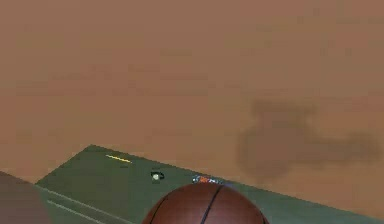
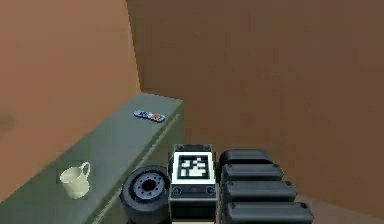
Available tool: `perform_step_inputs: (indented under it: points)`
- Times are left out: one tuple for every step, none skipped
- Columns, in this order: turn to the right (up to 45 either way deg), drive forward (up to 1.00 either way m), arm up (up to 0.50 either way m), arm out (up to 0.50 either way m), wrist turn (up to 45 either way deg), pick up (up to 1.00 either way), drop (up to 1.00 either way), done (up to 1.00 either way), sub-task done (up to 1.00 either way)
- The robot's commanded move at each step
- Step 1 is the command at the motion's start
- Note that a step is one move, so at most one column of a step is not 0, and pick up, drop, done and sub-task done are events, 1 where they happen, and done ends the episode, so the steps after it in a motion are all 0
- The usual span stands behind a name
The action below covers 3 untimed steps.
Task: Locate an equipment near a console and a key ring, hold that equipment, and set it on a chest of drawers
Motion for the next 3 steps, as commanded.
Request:
perform_step_inputs:
  points:
    - [-45.0,0.00,0.00,0.00,0.0,0.00,0.00,0.00,0.00]
    - [-12.0,0.00,0.00,0.00,0.0,0.00,0.00,0.00,0.00]
    - [0.0,1.00,0.00,0.00,0.0,0.00,0.00,0.00,0.00]
